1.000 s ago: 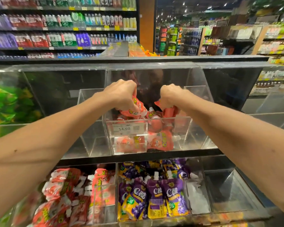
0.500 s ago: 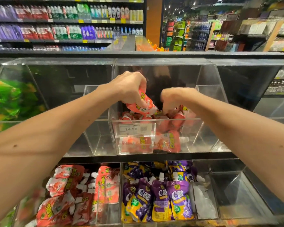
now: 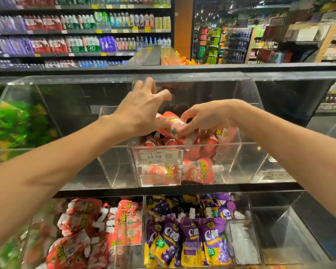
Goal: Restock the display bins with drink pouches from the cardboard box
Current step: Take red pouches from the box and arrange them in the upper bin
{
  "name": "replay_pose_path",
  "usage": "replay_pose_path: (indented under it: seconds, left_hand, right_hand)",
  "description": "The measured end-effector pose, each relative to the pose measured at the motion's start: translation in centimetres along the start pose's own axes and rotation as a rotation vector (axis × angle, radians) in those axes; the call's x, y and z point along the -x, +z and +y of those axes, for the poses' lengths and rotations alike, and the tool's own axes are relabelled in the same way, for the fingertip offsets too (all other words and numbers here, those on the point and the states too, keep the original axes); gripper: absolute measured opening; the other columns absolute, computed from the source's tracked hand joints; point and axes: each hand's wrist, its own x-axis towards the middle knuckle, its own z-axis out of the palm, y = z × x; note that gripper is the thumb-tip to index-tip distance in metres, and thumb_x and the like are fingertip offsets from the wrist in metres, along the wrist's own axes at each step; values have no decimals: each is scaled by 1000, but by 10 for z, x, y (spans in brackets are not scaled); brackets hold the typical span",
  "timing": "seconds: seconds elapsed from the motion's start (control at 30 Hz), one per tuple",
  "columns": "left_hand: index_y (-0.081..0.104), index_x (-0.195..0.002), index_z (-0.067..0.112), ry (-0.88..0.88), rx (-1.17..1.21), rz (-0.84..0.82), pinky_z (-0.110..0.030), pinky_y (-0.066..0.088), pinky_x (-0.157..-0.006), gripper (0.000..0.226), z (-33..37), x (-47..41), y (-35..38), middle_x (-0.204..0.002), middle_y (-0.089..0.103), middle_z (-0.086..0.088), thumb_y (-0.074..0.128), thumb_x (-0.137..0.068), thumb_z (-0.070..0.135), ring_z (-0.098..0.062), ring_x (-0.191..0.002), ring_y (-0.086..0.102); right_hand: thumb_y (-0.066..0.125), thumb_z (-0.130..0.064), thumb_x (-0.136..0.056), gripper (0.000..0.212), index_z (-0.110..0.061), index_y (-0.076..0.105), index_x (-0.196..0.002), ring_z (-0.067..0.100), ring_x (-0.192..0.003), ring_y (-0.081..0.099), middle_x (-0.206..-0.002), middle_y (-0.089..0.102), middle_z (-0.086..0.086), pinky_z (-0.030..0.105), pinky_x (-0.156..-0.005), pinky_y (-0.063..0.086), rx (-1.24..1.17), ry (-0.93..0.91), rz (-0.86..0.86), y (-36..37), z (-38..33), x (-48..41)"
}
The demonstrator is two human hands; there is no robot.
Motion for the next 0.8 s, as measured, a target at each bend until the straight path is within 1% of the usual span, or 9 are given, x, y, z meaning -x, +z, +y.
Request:
replay_pose_path:
  seconds: [0.07,0.17,0.23,0.33,0.4,0.47,0.6,0.7,0.8]
  left_hand:
    - [54,-135,34,100,6,-143,-43,43,-98,55,-2,4,-6,-129,51,0,66,-86,56,-21,-119,45]
    - [69,-113,35,85,174,-406,-34,56,-83,31,0,6,-8,-100,69,11,70,-86,50,-6,-87,64]
    - [72,-101,33,86,155,-438,-36,59,-78,19,1,4,1,-86,70,13,71,-85,43,-5,-78,66]
    - [74,-89,31,54,158,-479,-40,61,-69,6,5,-3,14,-79,69,7,69,-85,32,-14,-73,70]
    - [72,-89,36,64,146,-538,-41,62,-70,16,9,-7,19,-83,69,7,67,-84,22,-18,-77,70]
    - [71,-90,42,52,173,-597,-40,62,-71,20,9,-10,22,-86,71,8,72,-84,24,-17,-80,71]
    - [70,-89,32,-10,149,-639,-41,62,-76,14,9,-16,32,-89,73,2,77,-82,23,-18,-83,72]
    - [73,-106,21,-10,102,-684,-42,59,-83,21,13,-17,39,-95,72,-1,73,-85,22,-22,-90,69]
    - [76,-103,23,-22,143,-676,-31,55,-67,17,15,-12,36,-83,70,5,73,-87,28,-15,-81,68]
  right_hand:
    - [69,-33,-92,15,-25,71,-104,15,-75,66,-90,71,1,23,-61,54,137,-21,-41,3,-1,1]
    - [65,-31,-95,12,-25,73,-101,14,-69,62,-80,66,-3,25,-63,52,226,-29,-77,12,-5,-7]
    - [62,-28,-96,11,-26,71,-102,15,-73,66,-84,69,-5,28,-68,56,318,-30,-65,18,-7,-16]
    - [58,-22,-93,25,-42,65,-105,19,-90,70,-102,70,-5,37,-81,60,457,-44,-72,25,-5,-26]
    - [57,-16,-92,32,-36,64,-116,16,-86,67,-100,67,-6,31,-70,57,477,-53,-51,26,-3,-28]
    - [57,-13,-93,31,-33,63,-117,13,-83,65,-95,65,-9,25,-63,51,480,-64,-36,28,-2,-28]
    - [57,-14,-92,26,-31,64,-109,18,-91,65,-103,66,-5,28,-69,52,485,-56,20,34,0,-29]
    - [57,-14,-90,20,-27,70,-98,22,-90,68,-99,70,-2,32,-71,56,464,-61,56,40,-2,-24]
    - [54,-23,-98,25,-13,72,-113,24,-97,67,-109,70,6,33,-74,55,390,-25,70,41,0,-10]
